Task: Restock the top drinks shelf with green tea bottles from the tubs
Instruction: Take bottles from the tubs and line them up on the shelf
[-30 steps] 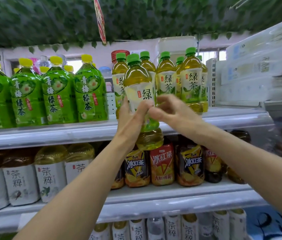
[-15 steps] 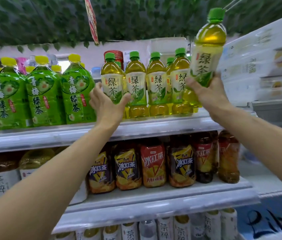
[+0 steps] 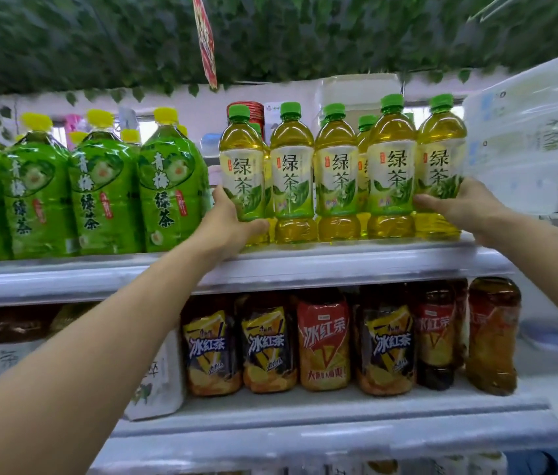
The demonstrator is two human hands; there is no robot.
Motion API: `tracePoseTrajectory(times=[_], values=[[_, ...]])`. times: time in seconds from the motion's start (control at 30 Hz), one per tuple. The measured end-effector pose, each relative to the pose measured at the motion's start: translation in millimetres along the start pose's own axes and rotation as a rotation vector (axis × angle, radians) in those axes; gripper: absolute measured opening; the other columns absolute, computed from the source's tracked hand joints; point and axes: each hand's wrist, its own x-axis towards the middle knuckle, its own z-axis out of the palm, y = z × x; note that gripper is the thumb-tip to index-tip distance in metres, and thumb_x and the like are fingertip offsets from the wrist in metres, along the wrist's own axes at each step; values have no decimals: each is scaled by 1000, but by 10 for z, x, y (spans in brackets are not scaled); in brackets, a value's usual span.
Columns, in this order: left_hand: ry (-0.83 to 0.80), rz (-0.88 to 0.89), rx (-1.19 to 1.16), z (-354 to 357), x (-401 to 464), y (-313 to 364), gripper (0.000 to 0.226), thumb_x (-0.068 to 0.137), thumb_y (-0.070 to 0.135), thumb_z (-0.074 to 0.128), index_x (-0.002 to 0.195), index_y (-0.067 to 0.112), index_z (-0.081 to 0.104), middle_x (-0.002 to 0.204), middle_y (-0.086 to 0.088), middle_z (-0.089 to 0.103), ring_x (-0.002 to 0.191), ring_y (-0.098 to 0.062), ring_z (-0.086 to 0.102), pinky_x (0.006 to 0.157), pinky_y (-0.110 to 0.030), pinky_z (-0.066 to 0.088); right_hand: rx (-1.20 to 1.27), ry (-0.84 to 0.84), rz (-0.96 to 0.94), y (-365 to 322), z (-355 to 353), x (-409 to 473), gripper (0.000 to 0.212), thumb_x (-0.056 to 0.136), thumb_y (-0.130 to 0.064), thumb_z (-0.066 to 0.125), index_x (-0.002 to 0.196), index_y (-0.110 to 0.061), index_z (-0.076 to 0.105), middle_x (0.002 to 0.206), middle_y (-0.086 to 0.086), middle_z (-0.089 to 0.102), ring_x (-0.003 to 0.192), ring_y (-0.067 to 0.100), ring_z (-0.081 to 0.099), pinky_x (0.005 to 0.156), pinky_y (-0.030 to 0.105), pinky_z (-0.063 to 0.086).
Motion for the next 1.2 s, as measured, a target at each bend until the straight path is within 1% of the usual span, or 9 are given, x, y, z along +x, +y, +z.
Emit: tracePoseTrajectory(times=[0.13,0.2,0.27,0.37,0.47,0.57,0.73,1.0,1.2], values=[[-38,-12,-33,-23,62,-43,69,91,21,74,141,11,27,125,3,54,117,-18,52,96,-32,39,-154,107,86,-32,43,-43,85,79,-44,79,142,-4,39,135,15,54,127,34,49,105,42,41],[-66,-41,-67,-43,114,-74,67,91,23,74,139,12,29,131,-1,53,120,-21,51,95,-34,39,-252,324,3,-133,140,-249,80,86,-37,73,143,2,32,142,22,41,132,38,38,109,47,34],[-75,-46,-82,-62,151,-106,69,87,26,78,138,14,33,137,-5,51,124,-23,51,101,-37,41,-248,505,-258,-297,337,-564,62,89,-31,69,134,-1,39,131,18,45,123,34,41,101,43,36],[-78,-12,-59,-70,173,-125,70,80,30,84,135,17,43,130,-3,59,120,-22,57,110,-47,44,-206,264,-495,-574,785,-955,44,89,-33,70,122,-11,50,107,5,58,97,24,57,83,38,50],[-77,24,-36,-77,175,-149,64,76,33,87,127,18,52,118,2,68,110,-18,64,104,-46,50,-419,49,-444,-769,1204,-1022,60,86,-49,69,131,-15,48,117,2,63,102,22,62,86,43,54],[-5,79,2,-78,139,-180,66,72,40,88,124,18,53,113,2,69,105,-18,65,98,-46,53,-536,84,-387,-868,1394,-965,74,83,-58,68,135,-13,41,128,5,61,113,28,61,89,43,52],[76,119,87,-35,63,-118,72,78,38,85,131,17,43,123,0,68,114,-22,64,99,-40,50,-544,115,-328,-836,1527,-887,84,81,-53,73,140,-9,33,132,12,58,118,34,59,94,47,50],[100,162,212,36,92,-133,75,83,45,79,134,12,36,132,-7,62,120,-29,60,96,-40,46,-685,147,-306,-844,1599,-902,59,89,-51,65,125,-7,49,125,14,55,112,34,58,90,41,46],[60,150,235,44,97,-112,74,85,44,77,135,10,35,134,-8,59,122,-28,58,98,-41,46,-708,111,-320,-853,1597,-881,59,93,-48,60,131,-4,46,129,15,53,117,34,56,92,41,46]])
